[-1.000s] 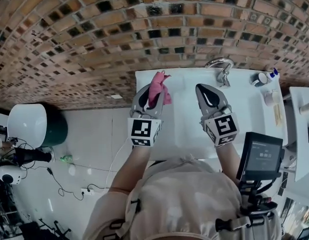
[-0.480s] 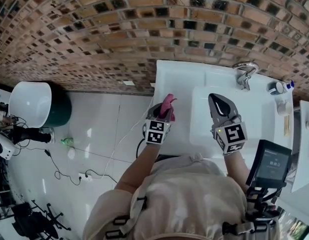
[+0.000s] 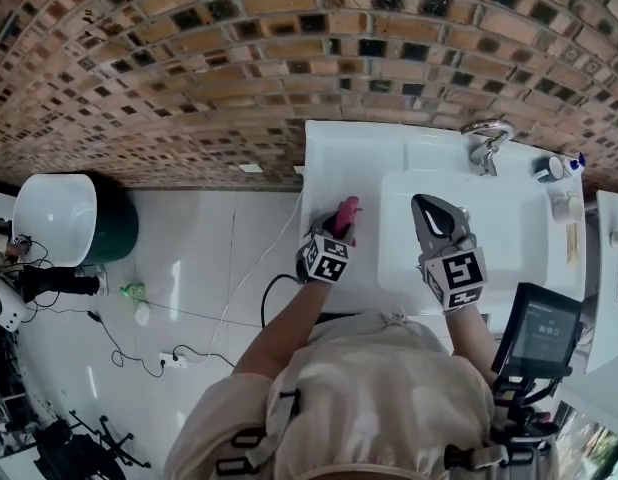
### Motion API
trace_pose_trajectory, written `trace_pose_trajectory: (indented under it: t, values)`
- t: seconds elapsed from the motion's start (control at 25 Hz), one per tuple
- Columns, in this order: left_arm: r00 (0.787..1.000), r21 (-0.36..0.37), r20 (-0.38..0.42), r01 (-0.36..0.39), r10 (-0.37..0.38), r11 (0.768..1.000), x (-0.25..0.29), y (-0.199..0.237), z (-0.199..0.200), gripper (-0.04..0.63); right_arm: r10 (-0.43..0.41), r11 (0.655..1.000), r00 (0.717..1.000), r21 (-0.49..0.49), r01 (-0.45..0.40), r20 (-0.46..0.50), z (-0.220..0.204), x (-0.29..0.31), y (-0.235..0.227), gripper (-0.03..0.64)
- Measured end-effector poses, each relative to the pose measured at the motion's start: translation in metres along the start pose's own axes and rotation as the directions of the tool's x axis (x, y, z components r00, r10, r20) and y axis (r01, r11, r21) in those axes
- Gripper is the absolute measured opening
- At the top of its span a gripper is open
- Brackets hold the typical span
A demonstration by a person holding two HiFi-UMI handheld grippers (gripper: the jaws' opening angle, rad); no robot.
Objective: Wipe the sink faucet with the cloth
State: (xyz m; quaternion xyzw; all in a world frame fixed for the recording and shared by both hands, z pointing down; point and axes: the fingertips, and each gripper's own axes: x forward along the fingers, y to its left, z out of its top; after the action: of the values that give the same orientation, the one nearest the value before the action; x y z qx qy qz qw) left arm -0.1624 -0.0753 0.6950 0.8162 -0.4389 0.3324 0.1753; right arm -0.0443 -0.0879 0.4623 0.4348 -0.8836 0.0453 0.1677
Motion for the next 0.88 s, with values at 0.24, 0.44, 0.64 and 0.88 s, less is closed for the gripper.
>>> trace_pose_trajectory:
  t: [0.24,0.44,0.64,0.88]
  values:
    - [1.0,-0.014,0.028,-0.003,0.003,1.0,-0.01,0.0,0.012,0.233,-0.015,1.0,1.0,-0.003,0.015,0.004,0.004,-0.004,-0.008,-0.008]
    - [0.989,-0.002,0.138,-0.057,0.056,0.998,-0.038,0.012,0.051,0.333,-0.017,1.0,0.999,-0.006,0.018,0.033,0.009,-0.007,-0.014,-0.008]
    - [0.929,-0.037,0.362,-0.068,0.077,0.997,-0.098,0.025,0.143,0.339,-0.018,1.0,0.997,-0.012,0.019,0.081,0.024,-0.009,-0.019,-0.008]
    - [0.795,0.031,0.604,0.043,-0.053,0.999,-0.178,0.001,0.239,0.299,-0.019,1.0,0.988,-0.019,0.022,0.156,0.049,-0.019,-0.014,-0.008]
